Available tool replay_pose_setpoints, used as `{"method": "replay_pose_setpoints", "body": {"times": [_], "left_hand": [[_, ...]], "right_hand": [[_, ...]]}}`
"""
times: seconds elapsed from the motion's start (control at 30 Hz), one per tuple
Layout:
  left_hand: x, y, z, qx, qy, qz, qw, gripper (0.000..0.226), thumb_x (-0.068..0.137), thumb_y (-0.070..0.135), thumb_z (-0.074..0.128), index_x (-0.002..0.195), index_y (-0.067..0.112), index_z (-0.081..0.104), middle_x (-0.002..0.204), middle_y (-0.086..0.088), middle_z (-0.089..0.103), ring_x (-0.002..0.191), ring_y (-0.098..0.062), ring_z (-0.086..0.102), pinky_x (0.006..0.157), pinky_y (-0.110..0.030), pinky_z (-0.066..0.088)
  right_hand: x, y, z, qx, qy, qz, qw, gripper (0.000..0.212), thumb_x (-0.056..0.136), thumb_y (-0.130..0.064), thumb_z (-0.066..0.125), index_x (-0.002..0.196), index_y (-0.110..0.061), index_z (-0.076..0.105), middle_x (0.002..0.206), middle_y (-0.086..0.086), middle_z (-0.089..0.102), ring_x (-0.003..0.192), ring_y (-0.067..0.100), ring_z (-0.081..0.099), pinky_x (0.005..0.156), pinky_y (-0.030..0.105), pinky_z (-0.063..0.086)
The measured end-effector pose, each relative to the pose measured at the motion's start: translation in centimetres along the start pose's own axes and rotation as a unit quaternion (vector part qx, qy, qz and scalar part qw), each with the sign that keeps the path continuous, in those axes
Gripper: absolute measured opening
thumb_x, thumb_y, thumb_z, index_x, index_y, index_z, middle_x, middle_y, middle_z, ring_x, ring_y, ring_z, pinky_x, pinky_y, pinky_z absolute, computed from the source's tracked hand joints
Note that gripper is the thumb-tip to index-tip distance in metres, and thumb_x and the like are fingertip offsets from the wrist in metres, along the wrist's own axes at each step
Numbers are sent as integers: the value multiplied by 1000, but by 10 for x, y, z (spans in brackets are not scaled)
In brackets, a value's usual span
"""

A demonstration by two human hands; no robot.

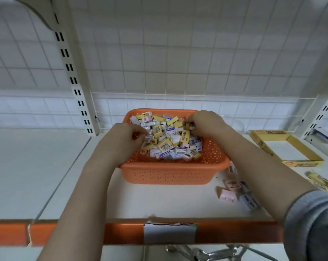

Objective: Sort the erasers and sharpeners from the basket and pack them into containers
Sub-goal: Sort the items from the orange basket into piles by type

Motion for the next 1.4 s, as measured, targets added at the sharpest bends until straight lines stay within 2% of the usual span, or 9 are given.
{"method": "replay_pose_setpoints", "body": {"times": [0.27, 0.37, 0.47, 0.57, 0.63, 0.77, 0.9, 1.2, 1.4], "left_hand": [[20, 6, 1, 27, -33, 28, 999, 23, 93, 20, 53, 111, 20, 68, 101, 3, 67, 81, -11, 59, 64, -16, 42], [44, 17, 3, 35, -52, 58, 996, 20, 91, 15, 53, 100, 15, 71, 94, 6, 65, 86, -15, 61, 78, -27, 51], [75, 30, 14, 40, -80, 78, 993, 20, 91, 14, 51, 95, 19, 70, 92, 9, 58, 87, -12, 57, 80, -24, 46], [98, 41, 29, 49, -101, 98, 989, 27, 91, 14, 50, 112, 16, 67, 111, 4, 64, 97, -13, 59, 82, -22, 43], [109, 45, 39, 57, -114, 106, 986, 34, 91, 15, 53, 124, 15, 60, 126, -1, 60, 107, -15, 57, 84, -21, 40], [118, 47, 56, 96, -153, 126, 975, 45, 87, 10, 61, 130, 19, 55, 133, -3, 53, 112, -16, 52, 82, -23, 39], [120, 52, 64, 132, -172, 144, 965, 43, 86, 8, 61, 127, 22, 58, 122, -4, 57, 95, -15, 54, 70, -27, 40], [124, 59, 59, 103, -74, 125, 984, 22, 86, 10, 64, 107, 15, 70, 107, -4, 66, 78, -13, 54, 66, -20, 39], [107, 73, 20, -37, -4, 113, 993, 18, 85, 9, 62, 98, 20, 70, 83, 5, 61, 66, -6, 54, 59, -24, 46]], "right_hand": [[-2, 6, -6, 74, 54, 36, 995, 30, 88, -14, 50, 113, -17, 66, 105, 8, 65, 94, 28, 60, 70, 32, 49], [-19, 11, -23, 199, 130, 72, 969, 26, 89, -19, 50, 107, -12, 68, 101, 9, 69, 94, 29, 62, 75, 33, 51], [-47, 15, -39, 348, 192, 110, 911, 29, 87, -16, 55, 113, -12, 68, 99, 7, 71, 90, 18, 65, 83, 28, 51], [-80, 16, -48, 451, 245, 134, 848, 28, 87, -10, 54, 110, -16, 68, 68, 0, 65, 56, -3, 54, 59, 6, 39], [-101, 15, -48, 523, 262, 149, 797, 25, 87, -6, 53, 102, -17, 70, 57, 3, 60, 50, -1, 51, 54, 11, 43], [-132, 11, -38, 633, 267, 188, 702, 34, 87, -7, 56, 78, -36, 71, 74, 14, 70, 72, 22, 63, 79, 46, 54], [-144, 10, -30, 694, 255, 211, 640, 31, 89, -2, 53, 85, -27, 70, 69, 4, 72, 71, 14, 69, 73, 31, 58], [-151, 8, -26, 695, 262, 240, 625, 25, 90, -2, 53, 91, -21, 70, 76, 14, 71, 70, 13, 67, 73, 30, 55], [-155, 11, -26, 723, 280, 240, 584, 25, 91, 1, 50, 91, -17, 68, 62, 2, 70, 66, 9, 68, 70, 20, 57]]}}
Point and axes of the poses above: each hand's wrist, its own x-axis towards the middle knuckle, its own z-axis out of the palm, y = z × x, the point moved 5 cm from there along x, towards the middle knuckle
